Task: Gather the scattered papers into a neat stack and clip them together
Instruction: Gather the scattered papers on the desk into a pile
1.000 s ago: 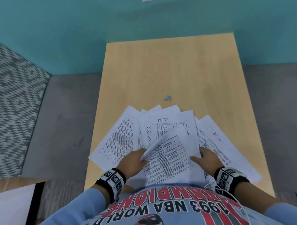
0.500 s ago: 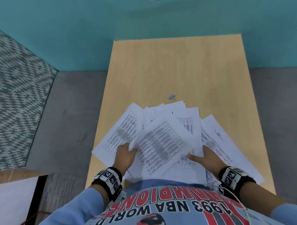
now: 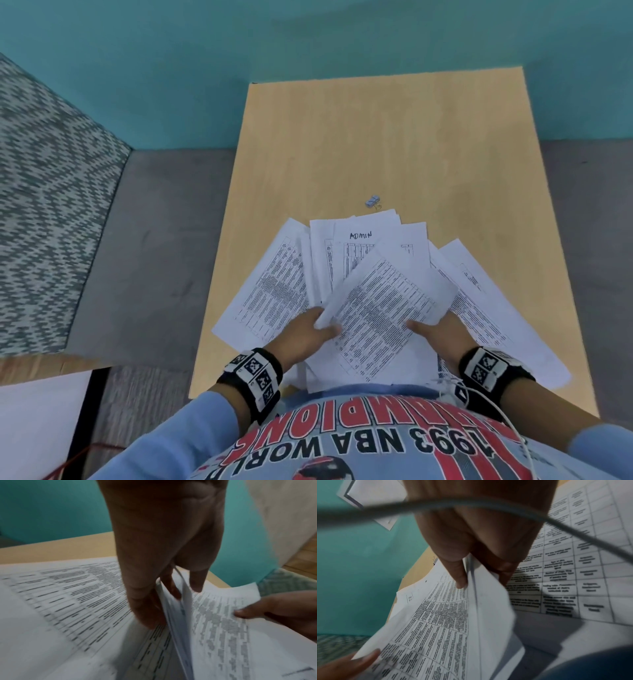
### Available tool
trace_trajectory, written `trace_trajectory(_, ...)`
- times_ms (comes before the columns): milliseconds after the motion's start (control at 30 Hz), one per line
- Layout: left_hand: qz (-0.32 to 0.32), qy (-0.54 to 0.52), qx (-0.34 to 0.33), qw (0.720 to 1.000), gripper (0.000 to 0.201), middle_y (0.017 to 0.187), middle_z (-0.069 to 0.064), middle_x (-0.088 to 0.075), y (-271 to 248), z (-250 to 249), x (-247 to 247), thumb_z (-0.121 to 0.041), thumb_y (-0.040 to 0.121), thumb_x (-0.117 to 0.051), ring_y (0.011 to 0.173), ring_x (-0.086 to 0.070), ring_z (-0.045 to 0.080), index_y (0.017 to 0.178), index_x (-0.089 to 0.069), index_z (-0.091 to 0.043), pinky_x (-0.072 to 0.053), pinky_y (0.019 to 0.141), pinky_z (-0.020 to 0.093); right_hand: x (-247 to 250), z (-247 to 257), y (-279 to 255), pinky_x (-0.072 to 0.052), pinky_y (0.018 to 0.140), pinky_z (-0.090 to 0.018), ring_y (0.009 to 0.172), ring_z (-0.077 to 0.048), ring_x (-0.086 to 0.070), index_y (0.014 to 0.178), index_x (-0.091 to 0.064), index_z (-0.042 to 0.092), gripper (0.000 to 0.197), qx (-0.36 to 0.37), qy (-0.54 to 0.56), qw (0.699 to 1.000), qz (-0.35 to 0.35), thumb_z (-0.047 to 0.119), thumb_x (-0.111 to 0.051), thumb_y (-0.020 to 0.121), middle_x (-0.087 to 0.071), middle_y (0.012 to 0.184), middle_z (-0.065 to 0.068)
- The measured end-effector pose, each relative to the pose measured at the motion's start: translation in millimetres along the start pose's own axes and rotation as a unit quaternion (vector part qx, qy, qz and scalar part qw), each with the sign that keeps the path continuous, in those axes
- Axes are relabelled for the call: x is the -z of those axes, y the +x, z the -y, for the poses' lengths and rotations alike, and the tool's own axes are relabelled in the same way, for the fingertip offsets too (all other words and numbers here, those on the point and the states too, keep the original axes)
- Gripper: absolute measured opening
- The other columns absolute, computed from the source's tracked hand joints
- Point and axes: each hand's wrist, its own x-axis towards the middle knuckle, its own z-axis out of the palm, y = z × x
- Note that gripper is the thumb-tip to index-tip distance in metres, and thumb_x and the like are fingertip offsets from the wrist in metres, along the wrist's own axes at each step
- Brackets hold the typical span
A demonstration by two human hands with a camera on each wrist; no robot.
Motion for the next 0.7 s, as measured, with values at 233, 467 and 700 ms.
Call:
trace_trajectory(233,-0.118,-0.232,0.087,0.962,0.073,0.12,0.011,-0.073,12,18,21,-0.024,0.088,-0.088,0.104,-0.075,0.028,0.14,-0.038,-0.027,-0.062,0.091,0.048,4,5,-6,-0.036,0.038,-0.021,0.032,-0.005,-0.045,0.065,-0.045,0.015,0.042,-0.006,0.024,1.0,-0.007,0.007,-0.078,0.09,-0.049,0.051,0.002)
trace_trajectory(467,-0.036,-0.172,0.055,0.983,0.052,0.15,0.001,-0.064,22,4,17,-0.017,0.101,-0.073,0.129,-0.058,0.018,0.151,-0.058,-0.015,-0.039,0.114,0.034,4,9,-5,-0.061,0.082,-0.05,0.084,-0.036,-0.075,0.102,-0.067,-0.001,0.074,0.021,0.017,0.998,0.052,0.057,-0.091,0.062,-0.077,0.093,-0.022)
trace_trajectory(700,-0.039,-0.142,-0.056,0.988,0.038,0.129,-0.002,-0.078,4,-7,18,-0.016,0.098,-0.076,0.121,-0.072,0.017,0.136,-0.069,-0.016,-0.055,0.11,0.041,7,26,-22,-0.048,0.11,-0.054,0.123,-0.024,-0.066,0.142,-0.057,0.019,0.088,0.081,0.019,0.994,0.072,0.061,-0.087,0.07,-0.068,0.137,0.003)
